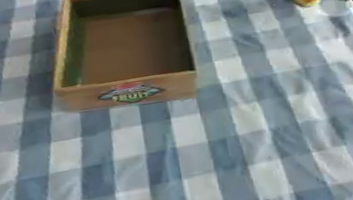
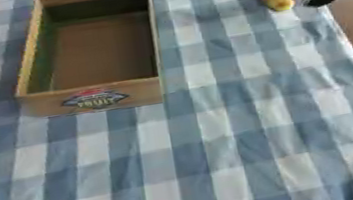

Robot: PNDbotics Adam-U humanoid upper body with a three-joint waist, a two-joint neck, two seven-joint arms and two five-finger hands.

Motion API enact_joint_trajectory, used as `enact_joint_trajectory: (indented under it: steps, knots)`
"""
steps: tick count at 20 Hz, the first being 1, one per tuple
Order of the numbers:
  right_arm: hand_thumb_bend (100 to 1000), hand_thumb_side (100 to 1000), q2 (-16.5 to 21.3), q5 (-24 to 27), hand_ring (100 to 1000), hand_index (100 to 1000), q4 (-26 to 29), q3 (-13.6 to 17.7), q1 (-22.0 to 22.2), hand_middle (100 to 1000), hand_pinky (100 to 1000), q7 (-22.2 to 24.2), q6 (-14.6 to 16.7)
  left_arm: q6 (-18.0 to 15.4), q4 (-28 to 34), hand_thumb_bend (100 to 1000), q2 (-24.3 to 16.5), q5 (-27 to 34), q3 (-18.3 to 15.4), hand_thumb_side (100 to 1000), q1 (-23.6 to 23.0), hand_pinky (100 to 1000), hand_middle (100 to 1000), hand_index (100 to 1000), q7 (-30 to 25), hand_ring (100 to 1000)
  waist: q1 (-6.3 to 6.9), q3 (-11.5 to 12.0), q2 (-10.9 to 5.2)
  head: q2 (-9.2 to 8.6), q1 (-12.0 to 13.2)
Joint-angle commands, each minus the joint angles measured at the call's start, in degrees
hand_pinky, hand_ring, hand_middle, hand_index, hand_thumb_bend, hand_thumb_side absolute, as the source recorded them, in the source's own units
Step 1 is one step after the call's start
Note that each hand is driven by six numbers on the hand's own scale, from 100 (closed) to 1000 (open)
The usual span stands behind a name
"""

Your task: Pick up objects on the table and place them in the box.

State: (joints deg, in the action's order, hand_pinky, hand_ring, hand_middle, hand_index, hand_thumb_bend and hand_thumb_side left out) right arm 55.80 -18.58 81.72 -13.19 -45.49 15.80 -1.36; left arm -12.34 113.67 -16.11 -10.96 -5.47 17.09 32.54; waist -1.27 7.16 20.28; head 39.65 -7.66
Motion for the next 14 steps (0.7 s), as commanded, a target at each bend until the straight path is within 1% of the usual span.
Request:
enact_joint_trajectory:
  steps: [1, 3, 6, 9, 14]
  knots:
    - [100, 100, 0.48, 1.87, 730, 659, 7.88, -0.86, -4.63, 506, 767, 2.65, 0.66, -0.2, 0.92, 100, -1.39, 0.2, 0.23, 498, 0.65, 737, 669, 712, -0.35, 732, -0.18, 0.21, -1.77, -0.26, -0.48]
    - [100, 100, -3.25, 2.27, 733, 660, 9.89, -3.13, -9.19, 506, 768, 5.6, 1.04, -0.33, 0.92, 100, -1.49, 0.33, 0.42, 495, 0.86, 737, 669, 712, -0.51, 732, -0.22, 0.41, -2.06, -0.17, -1.1]
    - [100, 100, -10.7, 1.96, 739, 661, 8.83, -6.1, -15.48, 505, 766, 9.66, 1.6, -0.67, 0.92, 100, -1.6, 0.56, 0.69, 483, 1.38, 739, 670, 714, -0.77, 732, -0.19, 1.03, -2.31, -0.26, -2.19]
    - [100, 100, -17.61, 0.92, 746, 663, 4.63, -8.42, -19.43, 505, 766, 12.25, 2.81, -1.34, 0.92, 100, -1.68, 0.87, 1.07, 470, 2.45, 740, 671, 716, -1.14, 733, -0.17, 2.13, -2.18, -0.42, -3.74]
    - [100, 100, -26.11, -1.69, 758, 673, -4.58, -10.39, -22.9, 514, 770, 14.58, 6.68, -3.52, 0.92, 111, -2.3, 1.39, 2.17, 431, 5.72, 744, 673, 722, -2.55, 735, -0.37, 4.59, -1.55, -0.7, -6.3]
